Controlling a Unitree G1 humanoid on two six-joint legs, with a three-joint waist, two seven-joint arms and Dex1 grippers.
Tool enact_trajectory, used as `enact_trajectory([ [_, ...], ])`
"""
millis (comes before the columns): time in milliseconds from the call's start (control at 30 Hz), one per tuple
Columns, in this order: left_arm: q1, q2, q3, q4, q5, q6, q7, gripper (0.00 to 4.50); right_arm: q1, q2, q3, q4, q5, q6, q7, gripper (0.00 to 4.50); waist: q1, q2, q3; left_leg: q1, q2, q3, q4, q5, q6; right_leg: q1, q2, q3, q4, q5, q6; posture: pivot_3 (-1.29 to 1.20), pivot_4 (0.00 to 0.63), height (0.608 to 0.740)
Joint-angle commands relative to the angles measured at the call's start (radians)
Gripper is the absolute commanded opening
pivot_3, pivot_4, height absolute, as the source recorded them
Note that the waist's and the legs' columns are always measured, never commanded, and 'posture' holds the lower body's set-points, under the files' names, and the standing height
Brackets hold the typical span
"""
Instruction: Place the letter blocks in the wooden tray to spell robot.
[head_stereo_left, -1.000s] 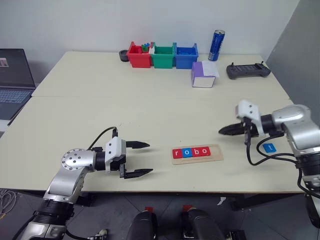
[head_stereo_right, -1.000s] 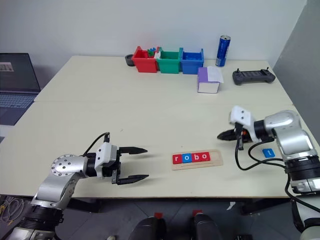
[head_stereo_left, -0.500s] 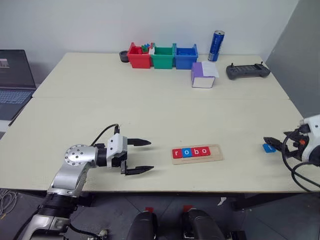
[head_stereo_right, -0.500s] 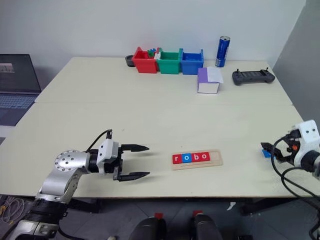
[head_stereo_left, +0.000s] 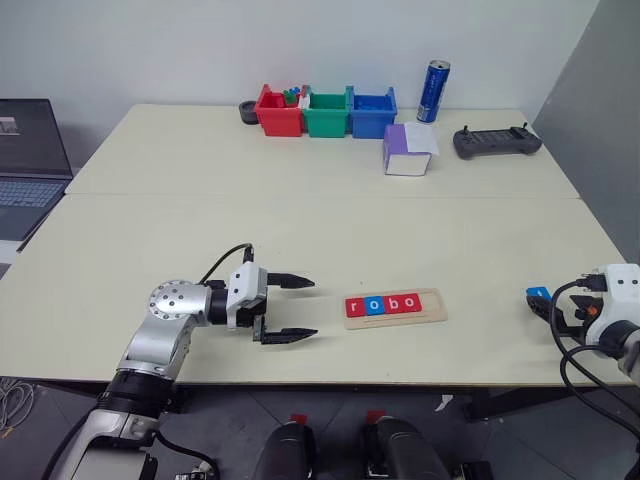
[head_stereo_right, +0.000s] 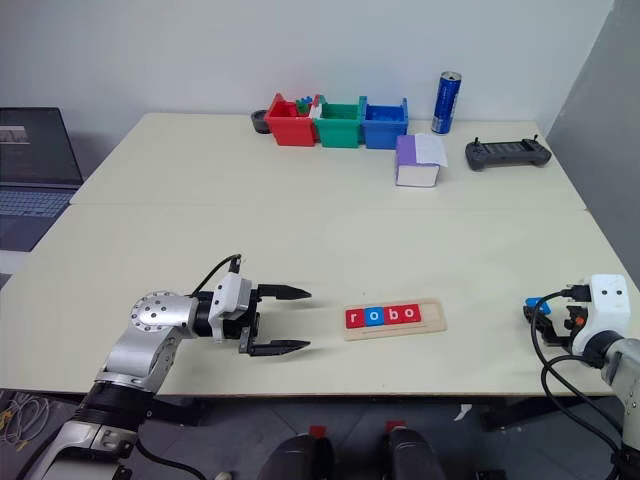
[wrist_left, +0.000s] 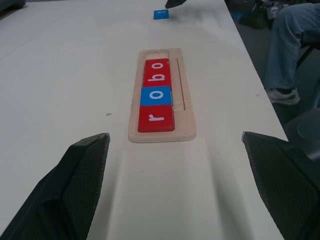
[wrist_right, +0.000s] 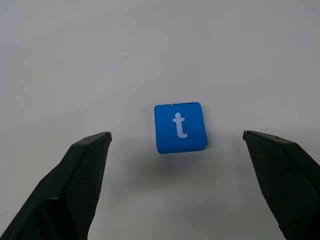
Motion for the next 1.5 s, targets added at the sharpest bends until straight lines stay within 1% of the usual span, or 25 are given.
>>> enact_trajectory([
  [33, -0.012, -0.004, 0.002, -0.003, -0.003, -0.017, -0.008, 4.50, -0.025, -0.016, 0.014, 0.047, 0.005, -0.074, -0.006, 4.48, 0.000, 0.000, 0.000, 0.000, 0.000, 0.000, 0.000, 0.000, 0.000, 0.000, 0.000, 0.000, 0.000, 0.000, 0.000, 0.00, 0.150, 0.740],
  [133, -0.011, -0.005, 0.003, -0.004, -0.001, -0.019, -0.008, 4.50, -0.052, -0.032, 0.026, 0.116, 0.002, -0.125, -0.005, 4.48, 0.000, 0.000, 0.000, 0.000, 0.000, 0.000, 0.000, 0.000, 0.000, 0.000, 0.000, 0.000, 0.000, 0.000, 0.000, 0.00, 0.150, 0.740],
  [233, -0.004, 0.001, 0.010, -0.012, -0.002, -0.018, -0.004, 4.50, -0.072, -0.047, 0.037, 0.142, 0.011, -0.144, -0.001, 4.48, 0.000, 0.000, 0.000, 0.000, 0.000, 0.000, 0.000, 0.000, 0.000, 0.000, 0.000, 0.000, 0.000, 0.000, 0.000, 0.00, 0.150, 0.740],
  [567, 0.032, 0.013, 0.035, -0.047, -0.027, -0.007, 0.001, 4.50, -0.092, -0.080, 0.076, 0.261, 0.016, -0.227, 0.031, 4.48, 0.000, 0.000, 0.000, 0.000, 0.000, 0.000, 0.000, 0.000, 0.000, 0.000, 0.000, 0.000, 0.000, 0.000, 0.000, 0.00, 0.150, 0.740],
  [1167, 0.054, 0.016, 0.054, -0.071, -0.032, -0.003, 0.020, 4.50, -0.082, -0.090, 0.100, 0.241, 0.052, -0.210, 0.036, 4.48, 0.000, 0.000, 0.000, 0.000, 0.000, 0.000, 0.000, 0.000, 0.000, 0.000, 0.000, 0.000, 0.000, 0.000, 0.000, 0.00, 0.150, 0.740],
  [1333, 0.048, -0.015, 0.082, -0.086, -0.091, 0.018, 0.039, 4.50, -0.069, -0.094, 0.096, 0.246, 0.055, -0.216, 0.041, 4.48, 0.000, 0.000, 0.000, 0.000, 0.000, 0.000, 0.000, 0.000, 0.000, 0.000, 0.000, 0.000, 0.000, 0.000, 0.000, 0.00, 0.150, 0.740],
  [1500, 0.056, -0.013, 0.080, -0.086, -0.092, 0.017, 0.039, 4.50, -0.057, -0.096, 0.095, 0.258, 0.056, -0.226, 0.052, 4.48, 0.000, 0.000, 0.000, 0.000, 0.000, 0.000, 0.000, 0.000, 0.000, 0.000, 0.000, 0.000, 0.000, 0.000, 0.000, 0.00, 0.150, 0.740],
])
